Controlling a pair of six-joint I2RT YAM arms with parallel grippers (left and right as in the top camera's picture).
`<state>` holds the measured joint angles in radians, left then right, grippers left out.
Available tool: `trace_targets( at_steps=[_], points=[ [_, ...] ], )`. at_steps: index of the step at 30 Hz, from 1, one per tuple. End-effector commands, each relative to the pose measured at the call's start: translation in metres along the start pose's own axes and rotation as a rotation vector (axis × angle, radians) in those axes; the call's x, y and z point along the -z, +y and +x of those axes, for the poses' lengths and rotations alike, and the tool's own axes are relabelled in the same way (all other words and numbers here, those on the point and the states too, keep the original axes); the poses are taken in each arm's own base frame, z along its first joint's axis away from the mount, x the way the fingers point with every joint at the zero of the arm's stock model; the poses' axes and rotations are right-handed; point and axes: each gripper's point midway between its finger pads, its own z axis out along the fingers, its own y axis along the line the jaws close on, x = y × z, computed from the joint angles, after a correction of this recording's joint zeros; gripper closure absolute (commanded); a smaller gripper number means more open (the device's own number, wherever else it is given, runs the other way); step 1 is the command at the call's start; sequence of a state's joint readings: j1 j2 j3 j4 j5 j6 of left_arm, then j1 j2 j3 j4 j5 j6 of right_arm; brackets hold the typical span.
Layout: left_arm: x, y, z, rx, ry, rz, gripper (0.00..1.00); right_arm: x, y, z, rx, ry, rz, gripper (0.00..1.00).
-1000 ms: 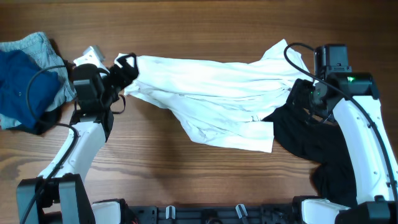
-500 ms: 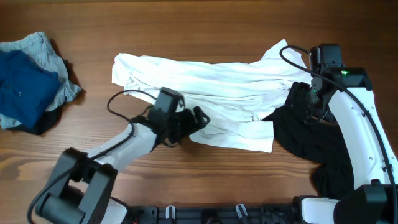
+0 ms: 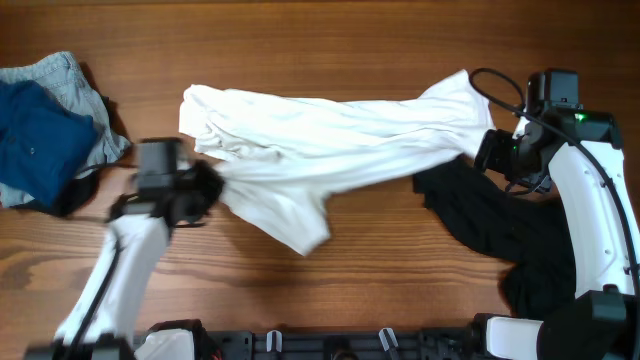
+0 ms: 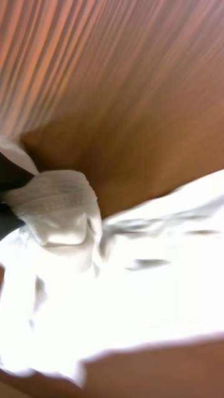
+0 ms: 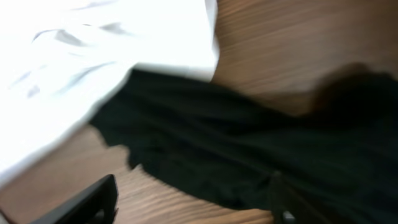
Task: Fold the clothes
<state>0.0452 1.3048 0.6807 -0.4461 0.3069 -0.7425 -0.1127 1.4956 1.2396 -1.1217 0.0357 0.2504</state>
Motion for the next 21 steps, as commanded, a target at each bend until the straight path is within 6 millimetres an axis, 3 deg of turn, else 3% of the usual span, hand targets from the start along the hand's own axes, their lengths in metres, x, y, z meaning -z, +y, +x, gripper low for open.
trace_targets(
  at_steps=[1, 2, 3, 4, 6, 8, 9, 10, 11, 12, 13, 15, 17, 21],
  points=[
    [0.03, 0.03, -0.036, 0.076, -0.104, -0.008, 0.84, -0.011, 0.032, 0.022, 0.182, 0.117, -0.176, 0.24],
    [0.029, 0.033, -0.027, 0.097, -0.058, -0.012, 0.82, -0.017, 0.032, 0.028, 0.185, 0.144, -0.173, 0.24],
    [0.028, 0.038, -0.016, 0.112, -0.013, -0.031, 0.66, -0.024, 0.032, 0.033, 0.191, 0.171, -0.169, 0.24],
    [0.028, 0.042, -0.008, 0.121, 0.019, -0.053, 0.6, -0.03, 0.033, 0.04, 0.203, 0.198, -0.171, 0.23],
    [0.027, 0.045, 0.005, 0.125, 0.062, -0.078, 0.73, -0.039, 0.039, 0.051, 0.216, 0.245, -0.206, 0.24],
    [0.025, 0.04, 0.013, 0.102, 0.088, -0.069, 0.8, -0.047, 0.051, 0.061, 0.239, 0.295, -0.269, 0.3],
    [0.024, 0.033, 0.018, 0.086, 0.108, -0.048, 0.9, -0.052, 0.054, 0.066, 0.242, 0.322, -0.268, 0.35],
    [0.023, 0.025, 0.024, 0.069, 0.135, -0.019, 0.94, -0.057, 0.056, 0.072, 0.253, 0.349, -0.263, 0.4],
    [0.021, 0.015, 0.033, 0.025, 0.158, 0.006, 0.96, -0.066, 0.064, 0.083, 0.276, 0.404, -0.275, 0.52],
    [0.018, 0.009, 0.036, -0.005, 0.16, 0.01, 0.96, -0.07, 0.07, 0.088, 0.287, 0.432, -0.292, 0.56],
    [0.016, 0.004, 0.04, -0.042, 0.161, 0.014, 0.96, -0.078, 0.076, 0.093, 0.301, 0.46, -0.296, 0.73],
    [0.01, -0.004, 0.046, -0.105, 0.154, 0.009, 0.96, -0.093, 0.082, 0.096, 0.293, 0.483, -0.272, 0.78],
    [0.002, -0.009, 0.054, -0.153, 0.163, -0.001, 0.96, -0.113, 0.086, 0.088, 0.257, 0.467, -0.261, 0.93],
    [-0.023, -0.009, 0.069, -0.19, 0.224, -0.028, 0.95, -0.142, 0.061, 0.069, 0.146, 0.413, -0.114, 0.92]
  ],
)
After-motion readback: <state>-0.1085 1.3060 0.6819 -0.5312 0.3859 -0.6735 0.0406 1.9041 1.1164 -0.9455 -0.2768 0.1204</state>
